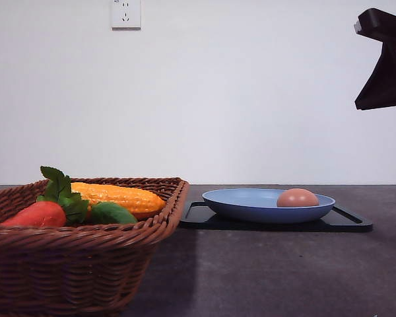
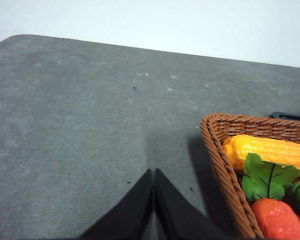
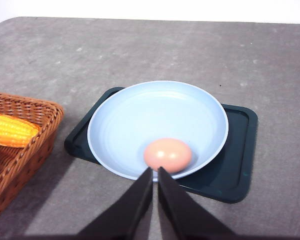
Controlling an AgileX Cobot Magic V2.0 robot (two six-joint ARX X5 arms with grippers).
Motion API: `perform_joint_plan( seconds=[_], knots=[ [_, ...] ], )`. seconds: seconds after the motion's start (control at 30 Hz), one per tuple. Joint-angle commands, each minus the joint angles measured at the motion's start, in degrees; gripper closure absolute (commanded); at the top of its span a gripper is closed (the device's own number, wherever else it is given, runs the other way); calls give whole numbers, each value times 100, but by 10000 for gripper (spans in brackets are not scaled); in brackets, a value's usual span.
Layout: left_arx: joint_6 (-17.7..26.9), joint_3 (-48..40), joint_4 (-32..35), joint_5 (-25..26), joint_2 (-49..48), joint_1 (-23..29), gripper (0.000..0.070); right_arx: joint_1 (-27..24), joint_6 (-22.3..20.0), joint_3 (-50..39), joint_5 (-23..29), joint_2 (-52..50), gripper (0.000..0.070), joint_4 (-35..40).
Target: Transfer egg from basket to plate and serve
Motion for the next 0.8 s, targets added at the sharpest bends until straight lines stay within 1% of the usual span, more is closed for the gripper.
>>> perform_joint_plan(
  seconds=[0.0,0.03,0.1,0.17,0.3,0.4,0.47,0.67,0.77],
  knots=[
    [-37,-160,-24,22,-11,4,700,-28,-343,18,163,-183,700,19],
    [-37,-160,-24,22,-11,4,700,-112,-559,-2,293,-382,700,-9],
    [-37,-160,-24,22,-11,4,700,-350,-938,-100,367,-749,700,3],
    [-37,-160,-24,22,-11,4,700,-634,-1064,-241,228,-1060,700,29],
    [-37,-160,-24,22,-11,4,700,-1438,-1079,-719,-361,-1913,700,33],
    [-37,-160,-24,22,-11,4,700,-1956,-1078,-1146,-551,-2503,700,33],
    [-37,-160,-24,22,-11,4,700,-2201,-1076,-1438,-667,-2854,700,33],
    [-37,-160,-24,22,-11,4,700,-2531,-1055,-2060,-912,-3567,700,24],
    [-37,-160,-24,22,-11,4,700,-2613,-1058,-2100,-1088,-3748,700,-208]
  ],
)
